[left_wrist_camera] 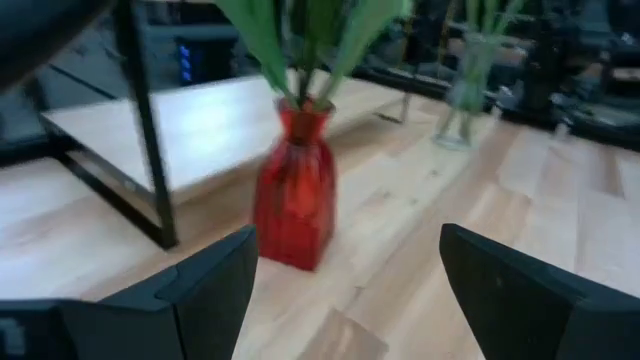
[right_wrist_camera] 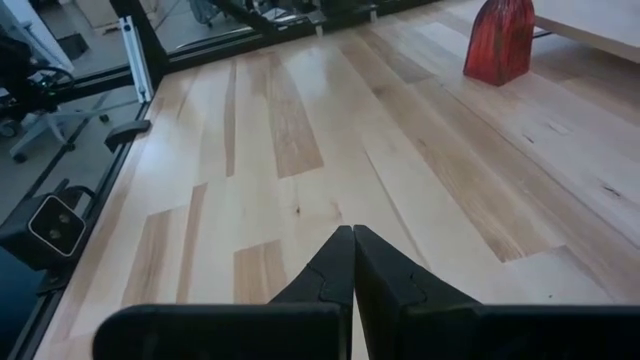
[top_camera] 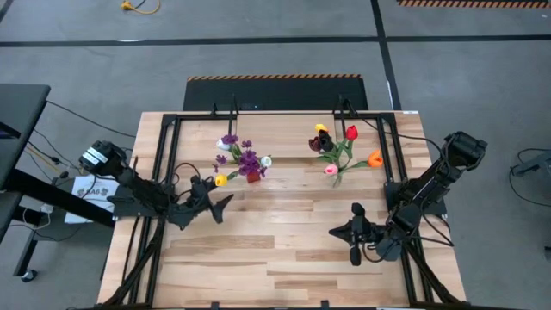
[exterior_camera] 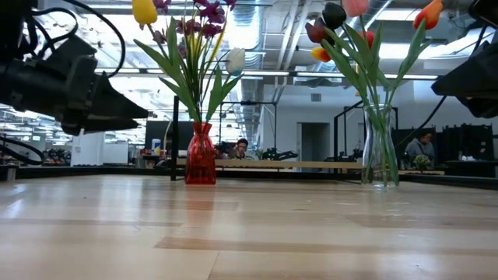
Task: Pick and place flowers into a vace then onto a shelf
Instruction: Put the red vase on the shelf
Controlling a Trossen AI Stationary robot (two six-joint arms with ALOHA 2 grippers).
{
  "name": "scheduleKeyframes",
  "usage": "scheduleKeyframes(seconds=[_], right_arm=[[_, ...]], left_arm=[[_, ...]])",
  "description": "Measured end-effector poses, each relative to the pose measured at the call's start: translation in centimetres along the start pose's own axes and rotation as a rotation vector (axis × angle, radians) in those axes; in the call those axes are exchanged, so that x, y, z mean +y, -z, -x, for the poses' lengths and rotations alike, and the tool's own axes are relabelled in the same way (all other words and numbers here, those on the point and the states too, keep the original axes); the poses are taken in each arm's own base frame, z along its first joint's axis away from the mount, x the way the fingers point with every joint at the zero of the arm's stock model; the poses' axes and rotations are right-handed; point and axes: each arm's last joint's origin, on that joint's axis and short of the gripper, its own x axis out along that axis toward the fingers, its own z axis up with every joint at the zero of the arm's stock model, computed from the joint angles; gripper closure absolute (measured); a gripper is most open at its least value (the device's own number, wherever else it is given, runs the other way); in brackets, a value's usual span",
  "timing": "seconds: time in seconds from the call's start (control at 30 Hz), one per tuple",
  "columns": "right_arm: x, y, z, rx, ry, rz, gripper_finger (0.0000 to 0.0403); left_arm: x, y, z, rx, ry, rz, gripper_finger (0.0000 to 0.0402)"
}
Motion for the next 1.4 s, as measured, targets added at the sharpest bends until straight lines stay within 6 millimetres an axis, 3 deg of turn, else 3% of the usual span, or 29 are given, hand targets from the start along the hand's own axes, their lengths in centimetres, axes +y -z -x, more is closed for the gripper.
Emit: scheduleKeyframes(seconds=[0.57, 1.4], right_arm=[[0.0, 0.0, 0.0, 0.001, 0.0, 0.0, 0.0403], [-0.1, 0.1, 0.0, 0.006, 0.004, 0.016, 0.0403]], left_arm=[[1.5, -1.9, -4.2, 0.041, 0.105, 0.05, 0.0097], [1.3, -2.2, -4.8, 0.028, 0.086, -0.08, 0.0097]])
